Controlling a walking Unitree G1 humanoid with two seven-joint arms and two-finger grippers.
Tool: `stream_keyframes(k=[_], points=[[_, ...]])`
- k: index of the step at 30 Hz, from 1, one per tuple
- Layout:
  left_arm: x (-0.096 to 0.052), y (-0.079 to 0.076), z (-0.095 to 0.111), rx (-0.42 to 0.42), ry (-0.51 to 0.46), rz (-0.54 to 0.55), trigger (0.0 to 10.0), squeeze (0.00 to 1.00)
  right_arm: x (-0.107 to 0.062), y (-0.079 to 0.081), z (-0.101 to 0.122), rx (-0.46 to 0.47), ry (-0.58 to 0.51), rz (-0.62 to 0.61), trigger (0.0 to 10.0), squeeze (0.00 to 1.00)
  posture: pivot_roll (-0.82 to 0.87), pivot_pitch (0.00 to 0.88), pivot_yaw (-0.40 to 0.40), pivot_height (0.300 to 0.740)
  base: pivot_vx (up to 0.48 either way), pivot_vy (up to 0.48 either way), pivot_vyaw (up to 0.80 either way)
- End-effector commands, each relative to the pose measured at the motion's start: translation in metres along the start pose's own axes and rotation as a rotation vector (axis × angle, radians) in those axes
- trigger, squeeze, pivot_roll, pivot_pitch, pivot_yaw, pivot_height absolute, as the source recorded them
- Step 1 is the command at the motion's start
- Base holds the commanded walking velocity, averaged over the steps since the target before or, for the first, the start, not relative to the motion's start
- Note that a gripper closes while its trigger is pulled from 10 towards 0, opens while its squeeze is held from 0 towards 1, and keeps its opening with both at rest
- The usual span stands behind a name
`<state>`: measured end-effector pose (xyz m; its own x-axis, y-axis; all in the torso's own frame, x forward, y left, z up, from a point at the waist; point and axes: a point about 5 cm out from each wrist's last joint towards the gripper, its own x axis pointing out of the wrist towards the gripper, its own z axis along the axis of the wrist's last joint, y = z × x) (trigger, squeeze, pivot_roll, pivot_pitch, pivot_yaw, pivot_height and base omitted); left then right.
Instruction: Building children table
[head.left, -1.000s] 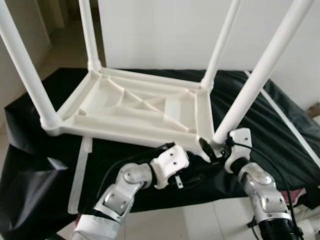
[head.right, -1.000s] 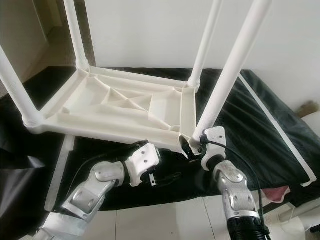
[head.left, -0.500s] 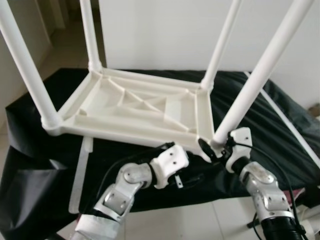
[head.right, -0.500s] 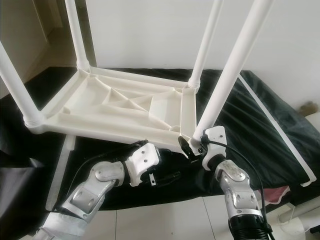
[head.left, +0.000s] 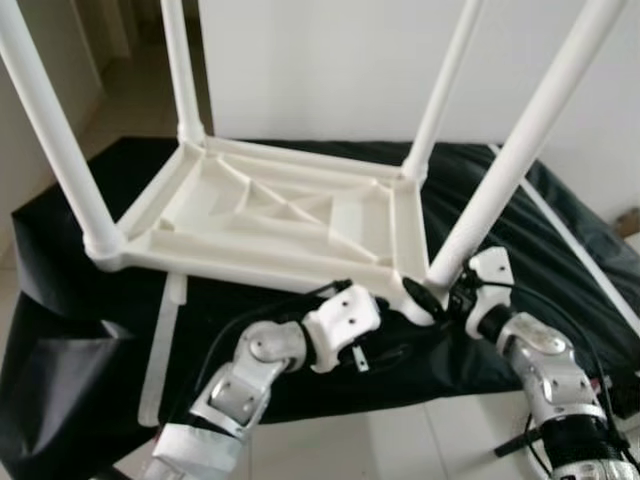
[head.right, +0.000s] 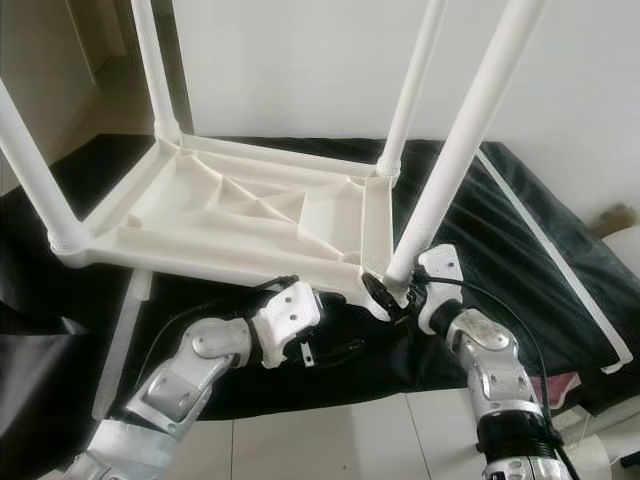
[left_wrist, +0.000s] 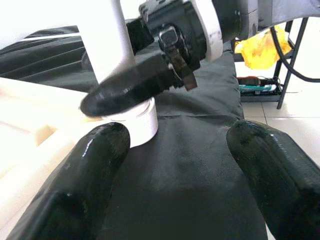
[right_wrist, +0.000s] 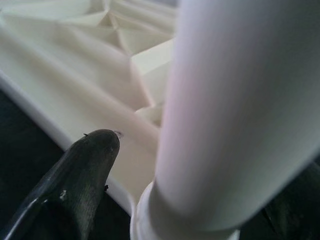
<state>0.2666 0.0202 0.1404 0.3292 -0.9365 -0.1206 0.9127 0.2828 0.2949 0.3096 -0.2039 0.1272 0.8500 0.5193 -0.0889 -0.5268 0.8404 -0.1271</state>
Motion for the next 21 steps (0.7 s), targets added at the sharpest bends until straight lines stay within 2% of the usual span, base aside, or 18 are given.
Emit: stream_keyframes(k=[1,2,3,4,7,16,17,18,21], points=[[0.003,0.001,0.0,0.0,0.0,0.017,10.0,0.0,0.002,-0.004,0.0,-0.029,0.012,0.008,10.0,0.0,0.09,0.0,-0.066,0.74,0.0,0.0,0.0],[0.002,0.001,0.0,0.002,0.001,0.019,10.0,0.0,0.007,-0.004,0.001,-0.037,0.016,0.015,10.0,0.0,0.1,0.0,-0.068,0.74,0.0,0.0,0.0],[0.001,0.002,0.001,0.004,0.001,0.025,10.0,0.0,0.014,-0.002,-0.001,-0.044,0.024,0.04,7.0,0.0,0.11,0.0,-0.072,0.74,0.0,0.0,0.0],[0.001,0.002,0.001,0.004,0.001,0.025,10.0,0.0,0.014,-0.002,-0.001,-0.044,0.024,0.04,7.0,0.0,0.11,0.0,-0.072,0.74,0.0,0.0,0.0],[0.0,0.003,0.001,0.005,0.003,0.033,10.0,0.0,0.016,0.002,-0.006,-0.034,0.04,0.076,0.0,0.0,0.12,0.0,-0.078,0.74,0.0,0.0,0.0],[-0.002,0.002,0.0,0.002,0.003,0.043,10.0,0.0,0.01,0.006,-0.016,-0.018,0.061,0.089,0.0,0.0,0.12,0.0,-0.081,0.74,0.0,0.0,0.0],[-0.001,0.001,0.0,-0.002,0.001,0.039,10.0,0.0,0.006,0.007,-0.019,0.002,0.062,0.069,8.9,0.0,0.11,0.0,-0.08,0.74,0.0,0.0,0.0],[0.0,0.0,0.0,-0.004,0.0,0.037,10.0,0.0,0.005,0.007,-0.019,0.01,0.06,0.053,10.0,0.0,0.11,0.0,-0.08,0.74,0.0,0.0,0.0],[0.0,0.0,0.0,-0.005,0.0,0.035,10.0,0.0,0.002,0.011,-0.018,0.053,0.039,0.01,10.0,0.0,0.1,0.0,-0.082,0.74,0.0,0.0,0.0]])
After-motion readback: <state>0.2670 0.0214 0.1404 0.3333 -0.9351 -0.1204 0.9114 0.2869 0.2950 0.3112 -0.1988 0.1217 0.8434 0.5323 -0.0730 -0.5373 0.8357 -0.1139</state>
